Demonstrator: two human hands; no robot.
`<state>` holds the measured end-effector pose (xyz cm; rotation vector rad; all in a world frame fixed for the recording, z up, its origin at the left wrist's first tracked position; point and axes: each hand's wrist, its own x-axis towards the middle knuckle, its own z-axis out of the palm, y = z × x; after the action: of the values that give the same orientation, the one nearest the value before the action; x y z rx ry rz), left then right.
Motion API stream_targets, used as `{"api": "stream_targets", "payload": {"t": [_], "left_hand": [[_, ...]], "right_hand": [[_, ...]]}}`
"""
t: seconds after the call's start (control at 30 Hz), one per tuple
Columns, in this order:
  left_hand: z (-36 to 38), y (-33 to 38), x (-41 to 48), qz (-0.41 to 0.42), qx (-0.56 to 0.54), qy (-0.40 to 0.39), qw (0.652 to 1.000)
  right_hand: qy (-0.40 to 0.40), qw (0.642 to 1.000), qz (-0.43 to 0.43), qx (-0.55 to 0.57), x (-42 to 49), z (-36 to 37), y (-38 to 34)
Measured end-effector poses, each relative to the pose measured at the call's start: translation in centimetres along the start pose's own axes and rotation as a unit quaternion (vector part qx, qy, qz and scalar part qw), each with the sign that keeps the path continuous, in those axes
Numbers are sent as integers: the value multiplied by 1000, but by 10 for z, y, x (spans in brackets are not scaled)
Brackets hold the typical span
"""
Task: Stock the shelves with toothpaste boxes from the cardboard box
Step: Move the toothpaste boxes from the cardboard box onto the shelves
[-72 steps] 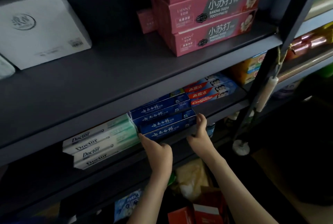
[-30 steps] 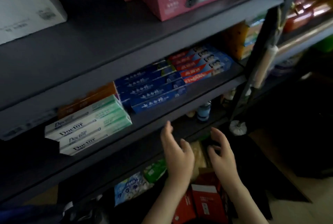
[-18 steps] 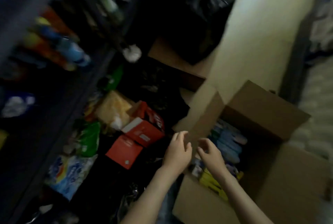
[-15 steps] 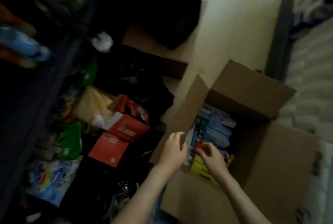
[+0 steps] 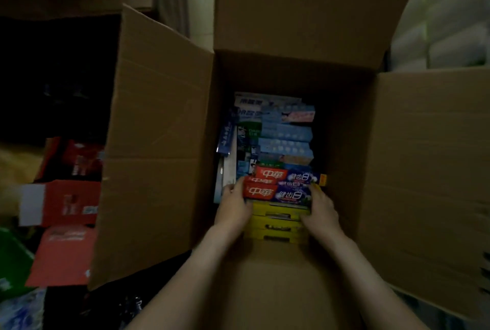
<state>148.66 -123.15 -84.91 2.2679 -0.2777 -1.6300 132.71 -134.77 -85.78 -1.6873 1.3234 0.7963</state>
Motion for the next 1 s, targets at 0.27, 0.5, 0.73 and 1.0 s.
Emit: {"api": "stream_targets", "payload": {"t": [0.27,0.5,0.73,1.0], "left_hand": [[3,-1,42,-58,-5,92,994],[-15,32,107,-226,-442,164,852],[-20,50,128,-241,-582,184,755],[-15,66,95,-210,-611,229,728]], "right_hand": [[74,994,-27,-78,33,11,-29],[79,993,-79,-49,53,17,-74],[71,995,-57,-43,67,24,-95],[83,992,-86,50,45,2,-118]]}}
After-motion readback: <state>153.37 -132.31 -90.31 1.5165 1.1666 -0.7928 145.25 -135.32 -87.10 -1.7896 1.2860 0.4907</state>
